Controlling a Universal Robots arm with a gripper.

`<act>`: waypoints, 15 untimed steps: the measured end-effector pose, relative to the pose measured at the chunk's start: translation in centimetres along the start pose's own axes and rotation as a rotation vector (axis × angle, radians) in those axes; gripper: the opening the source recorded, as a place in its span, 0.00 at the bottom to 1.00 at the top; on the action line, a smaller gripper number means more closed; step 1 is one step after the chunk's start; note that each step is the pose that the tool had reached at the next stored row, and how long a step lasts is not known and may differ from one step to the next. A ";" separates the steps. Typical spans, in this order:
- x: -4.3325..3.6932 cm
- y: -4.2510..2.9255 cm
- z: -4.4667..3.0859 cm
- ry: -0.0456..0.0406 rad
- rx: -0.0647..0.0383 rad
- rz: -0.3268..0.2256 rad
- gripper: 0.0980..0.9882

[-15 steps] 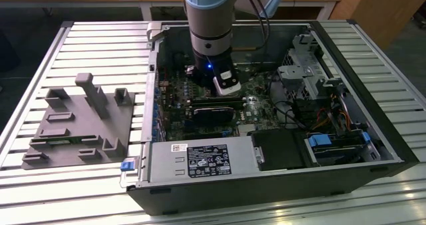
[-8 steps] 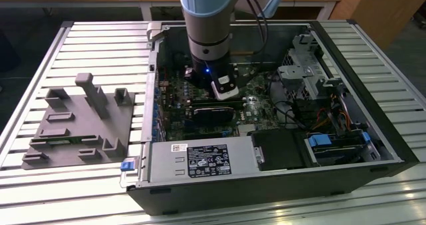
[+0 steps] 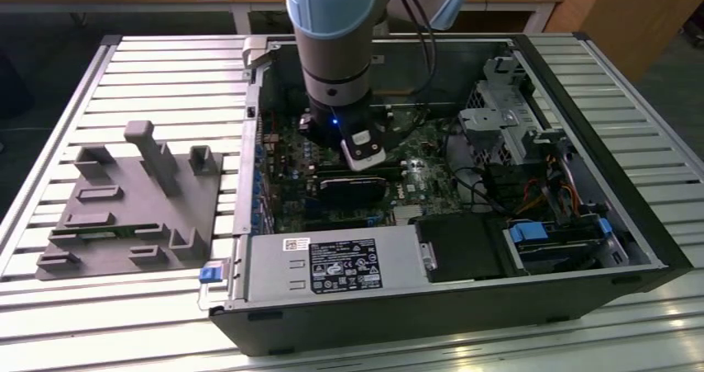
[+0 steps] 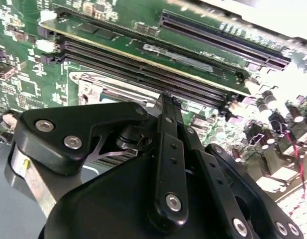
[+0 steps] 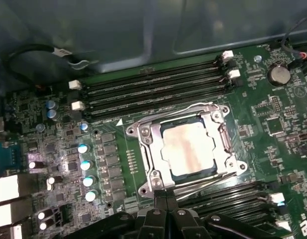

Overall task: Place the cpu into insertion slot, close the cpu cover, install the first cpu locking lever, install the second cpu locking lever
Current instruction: 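Install the second cpu locking lever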

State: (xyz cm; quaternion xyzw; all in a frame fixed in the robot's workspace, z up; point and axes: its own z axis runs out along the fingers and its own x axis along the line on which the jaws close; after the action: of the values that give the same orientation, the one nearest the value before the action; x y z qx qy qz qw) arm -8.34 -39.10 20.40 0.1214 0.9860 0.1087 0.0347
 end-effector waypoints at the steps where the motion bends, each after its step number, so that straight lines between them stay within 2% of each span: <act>1: 0.06 -0.11 -0.02 0.0001 -0.001 0.000 0.01; 6: 0.09 -0.65 -0.09 0.0007 -0.003 0.000 0.01; 7: 0.11 -0.70 -0.04 0.0025 -0.010 0.001 0.01; 10: 0.17 -0.82 0.10 0.0093 -0.039 0.004 0.01; 11: 0.21 -0.86 0.14 0.0104 -0.044 0.004 0.01; 15: 0.42 -1.02 0.38 0.0117 -0.050 0.005 0.01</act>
State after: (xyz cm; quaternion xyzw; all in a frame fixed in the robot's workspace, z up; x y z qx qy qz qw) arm -8.95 -39.88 19.79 0.1222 0.9829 0.1339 0.0317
